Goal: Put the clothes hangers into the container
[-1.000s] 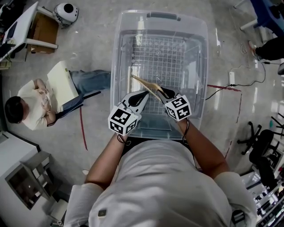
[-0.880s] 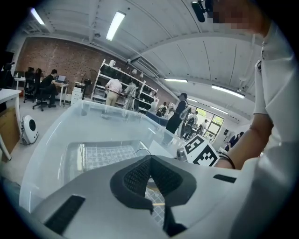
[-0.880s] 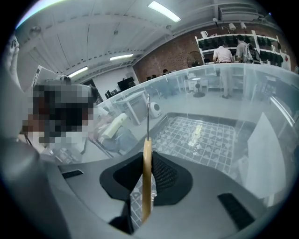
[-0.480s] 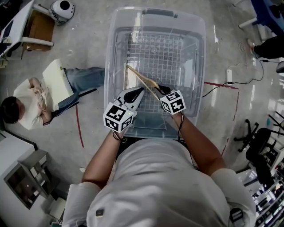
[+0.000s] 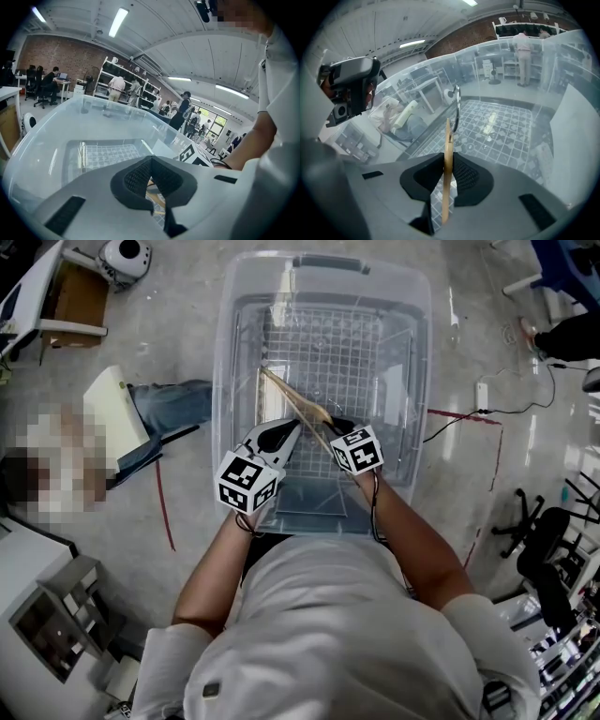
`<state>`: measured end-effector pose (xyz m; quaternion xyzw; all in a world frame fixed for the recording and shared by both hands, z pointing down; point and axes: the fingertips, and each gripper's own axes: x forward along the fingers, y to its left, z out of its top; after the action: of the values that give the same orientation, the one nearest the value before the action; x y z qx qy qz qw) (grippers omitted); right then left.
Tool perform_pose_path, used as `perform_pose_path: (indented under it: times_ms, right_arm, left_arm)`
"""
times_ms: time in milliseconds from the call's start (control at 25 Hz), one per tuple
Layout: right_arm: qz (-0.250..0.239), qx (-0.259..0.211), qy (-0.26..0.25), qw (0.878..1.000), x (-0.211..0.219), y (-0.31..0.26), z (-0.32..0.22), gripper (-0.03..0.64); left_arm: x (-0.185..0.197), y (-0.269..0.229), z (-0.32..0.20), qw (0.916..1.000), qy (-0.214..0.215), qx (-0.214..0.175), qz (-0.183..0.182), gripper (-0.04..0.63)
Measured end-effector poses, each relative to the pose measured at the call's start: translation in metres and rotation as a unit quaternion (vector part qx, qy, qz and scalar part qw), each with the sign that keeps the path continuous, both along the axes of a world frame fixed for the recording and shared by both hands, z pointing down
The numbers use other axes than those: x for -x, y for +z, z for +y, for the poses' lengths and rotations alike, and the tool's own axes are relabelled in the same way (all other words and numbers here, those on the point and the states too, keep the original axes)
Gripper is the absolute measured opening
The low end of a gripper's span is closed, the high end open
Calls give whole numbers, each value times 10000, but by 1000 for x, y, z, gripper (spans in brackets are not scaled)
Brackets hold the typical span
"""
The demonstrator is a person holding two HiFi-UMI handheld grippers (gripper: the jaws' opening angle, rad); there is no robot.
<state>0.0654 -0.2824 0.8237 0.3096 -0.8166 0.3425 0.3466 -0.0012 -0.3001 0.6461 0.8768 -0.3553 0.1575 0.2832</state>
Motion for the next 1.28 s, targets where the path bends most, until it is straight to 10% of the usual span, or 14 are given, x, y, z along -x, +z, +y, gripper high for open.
perform_pose_path:
  times_ms: [1280]
  right_arm:
    - [1230,465,671,9890,-52,47,-31,170]
  left_arm:
    - [-5,29,-16,9996,155,200,-137,17]
